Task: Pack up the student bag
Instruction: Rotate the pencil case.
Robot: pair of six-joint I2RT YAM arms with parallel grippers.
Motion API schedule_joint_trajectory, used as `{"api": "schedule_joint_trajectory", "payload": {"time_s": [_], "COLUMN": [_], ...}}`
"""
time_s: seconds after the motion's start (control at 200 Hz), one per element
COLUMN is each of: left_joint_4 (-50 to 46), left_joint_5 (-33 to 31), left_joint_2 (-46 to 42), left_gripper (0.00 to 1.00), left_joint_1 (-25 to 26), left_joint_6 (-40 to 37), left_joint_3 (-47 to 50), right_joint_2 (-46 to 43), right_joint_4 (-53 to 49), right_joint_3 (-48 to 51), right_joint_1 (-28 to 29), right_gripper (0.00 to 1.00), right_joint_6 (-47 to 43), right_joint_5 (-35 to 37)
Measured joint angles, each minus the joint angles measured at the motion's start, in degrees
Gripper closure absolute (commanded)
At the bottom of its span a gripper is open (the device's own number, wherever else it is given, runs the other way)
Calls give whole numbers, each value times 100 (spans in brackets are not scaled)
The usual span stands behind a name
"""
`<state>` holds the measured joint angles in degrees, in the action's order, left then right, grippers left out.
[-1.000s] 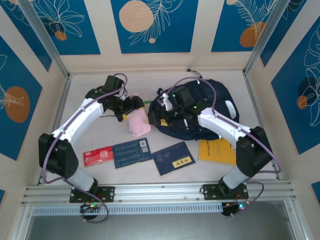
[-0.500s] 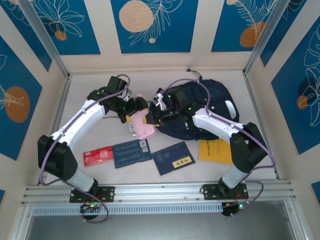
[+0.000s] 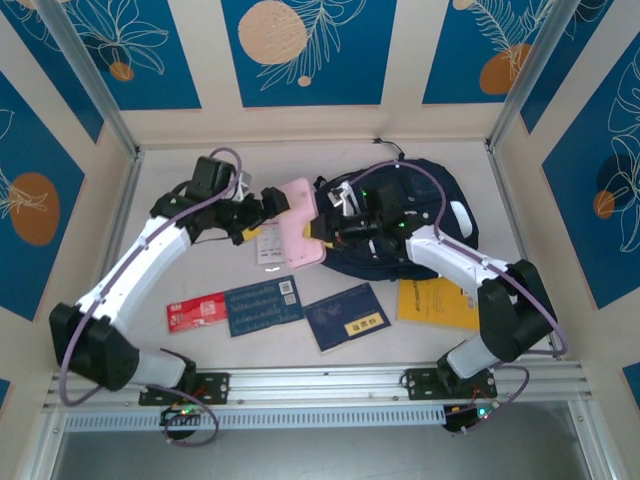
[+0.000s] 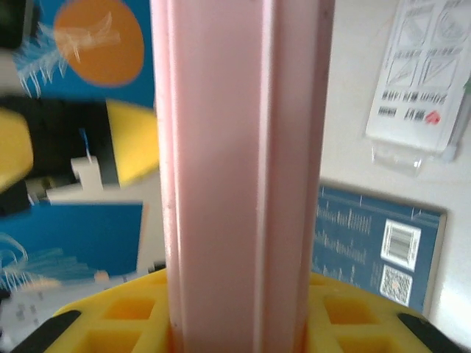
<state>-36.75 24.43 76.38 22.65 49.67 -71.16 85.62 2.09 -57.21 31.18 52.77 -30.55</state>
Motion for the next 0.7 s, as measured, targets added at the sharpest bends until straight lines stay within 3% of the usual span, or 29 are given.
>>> {"api": "schedule_joint_trajectory", "payload": {"time_s": [0.175,0.345,0.525,0.7], "left_joint_4": [1252,2470,3451,4092], "left_joint_5": [109,105,-81,-516], "left_joint_2": [-570,-605,-603,-603], "left_gripper": [0,6,21,29], "left_joint_1": [85,319,546,627], "left_joint_6": [903,1762,2483,2815], "left_joint_3": [1224,1768,1939,2103], "right_joint_2": [-372,-404,-407,-402], "right_joint_4": [1226,2124,2855,3357], "right_joint_3": [669,949,1082,1290], "right_joint_1": [52,173,393,551], "right_gripper": [77,77,80,80], "right_joint_6": [1257,2159,2726,3174], "right_joint_5": [907,1705,2402,2852]}}
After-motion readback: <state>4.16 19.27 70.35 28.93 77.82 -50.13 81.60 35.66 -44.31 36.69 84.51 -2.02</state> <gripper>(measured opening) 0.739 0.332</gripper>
